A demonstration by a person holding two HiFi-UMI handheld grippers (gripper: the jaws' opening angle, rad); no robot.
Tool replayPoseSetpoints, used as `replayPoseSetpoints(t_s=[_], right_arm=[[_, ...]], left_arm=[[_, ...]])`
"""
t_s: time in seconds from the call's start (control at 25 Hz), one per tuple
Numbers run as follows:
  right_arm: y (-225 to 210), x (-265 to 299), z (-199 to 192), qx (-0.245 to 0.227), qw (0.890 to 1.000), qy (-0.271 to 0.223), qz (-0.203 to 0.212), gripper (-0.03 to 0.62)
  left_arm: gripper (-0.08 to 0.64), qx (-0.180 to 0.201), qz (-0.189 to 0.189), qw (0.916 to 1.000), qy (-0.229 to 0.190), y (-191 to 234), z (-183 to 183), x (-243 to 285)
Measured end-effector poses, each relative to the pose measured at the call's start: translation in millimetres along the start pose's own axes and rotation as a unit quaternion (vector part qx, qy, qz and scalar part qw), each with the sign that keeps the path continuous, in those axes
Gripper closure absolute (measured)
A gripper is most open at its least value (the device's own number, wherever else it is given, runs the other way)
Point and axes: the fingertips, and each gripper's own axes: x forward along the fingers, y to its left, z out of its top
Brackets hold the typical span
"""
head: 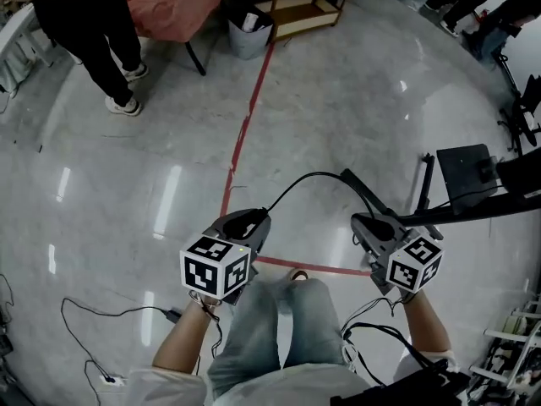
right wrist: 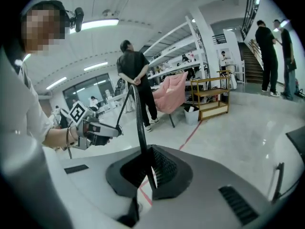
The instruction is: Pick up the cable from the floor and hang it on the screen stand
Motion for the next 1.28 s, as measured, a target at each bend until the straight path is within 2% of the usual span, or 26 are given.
replayPoseSetpoints(t_s=[0.2, 0.36, 0.48, 0.68, 0.92, 1.08, 1.28], right_arm=[[75, -60, 87, 0.027, 0.999, -0.034, 0.007, 0.578], [116, -100, 129, 0.055, 0.997, -0.061, 0.002, 0.578], [133, -120, 151, 0.077, 0.993, -0.085, -0.008, 0.578], [145, -140, 162, 0.1, 0.988, -0.114, -0.015, 0.578], [128, -204, 156, 0.17, 0.966, -0.177, -0.078, 0.578], [110, -265, 151, 0.19, 0.947, -0.22, -0.136, 0.578], [83, -348, 148, 0.204, 0.916, -0.267, -0.217, 0.578]], left_arm=[[0.463, -0.011, -0.002, 0.9998, -0.018, -53, 86, -94], [0.465, -0.019, -0.005, 0.9989, -0.043, -84, 147, -155], [0.465, -0.018, -0.017, 0.9985, -0.049, -106, 180, -178], [0.466, -0.028, -0.029, 0.9986, -0.034, -131, 181, -171], [0.466, -0.017, -0.113, 0.9934, 0.015, -198, 170, -147], [0.466, 0.017, -0.172, 0.9842, 0.041, -256, 170, -123], [0.466, 0.044, -0.25, 0.9644, 0.073, -344, 169, -85]])
